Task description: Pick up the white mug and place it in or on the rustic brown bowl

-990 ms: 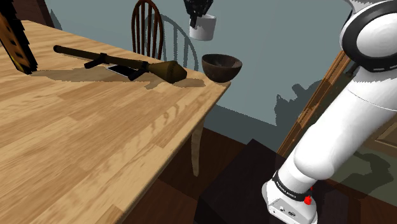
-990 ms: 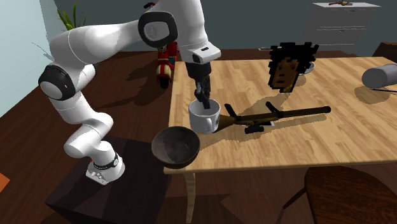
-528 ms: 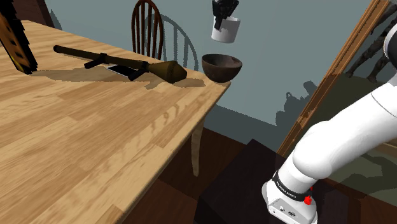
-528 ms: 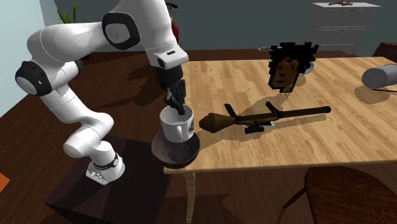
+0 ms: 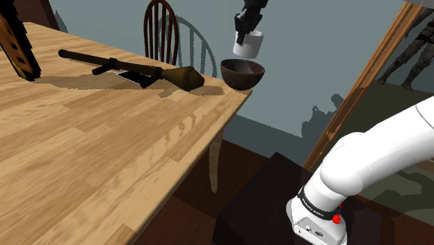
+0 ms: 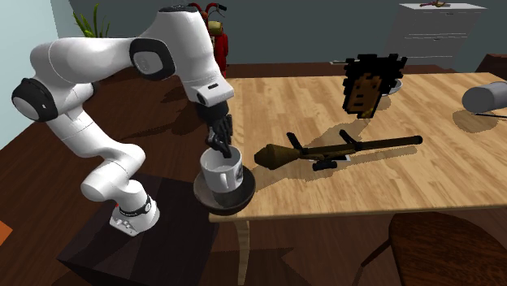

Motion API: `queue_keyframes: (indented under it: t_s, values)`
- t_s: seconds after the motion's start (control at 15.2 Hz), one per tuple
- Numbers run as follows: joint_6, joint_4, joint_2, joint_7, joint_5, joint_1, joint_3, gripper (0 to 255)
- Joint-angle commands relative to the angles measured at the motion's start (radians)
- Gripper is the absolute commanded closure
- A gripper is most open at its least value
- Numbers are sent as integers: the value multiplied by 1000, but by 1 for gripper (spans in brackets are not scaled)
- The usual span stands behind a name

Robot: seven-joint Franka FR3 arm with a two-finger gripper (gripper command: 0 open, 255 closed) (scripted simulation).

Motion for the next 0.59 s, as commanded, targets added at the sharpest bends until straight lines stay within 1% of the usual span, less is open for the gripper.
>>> queue_keyframes:
  t_s: [0.0,0.4,0.53]
  values:
    - [26,-36,-11,0,0,0,-1,255]
    - [106,-144,-39,3,1,1,-2,255]
    - [115,-156,-42,3,1,1,-2,255]
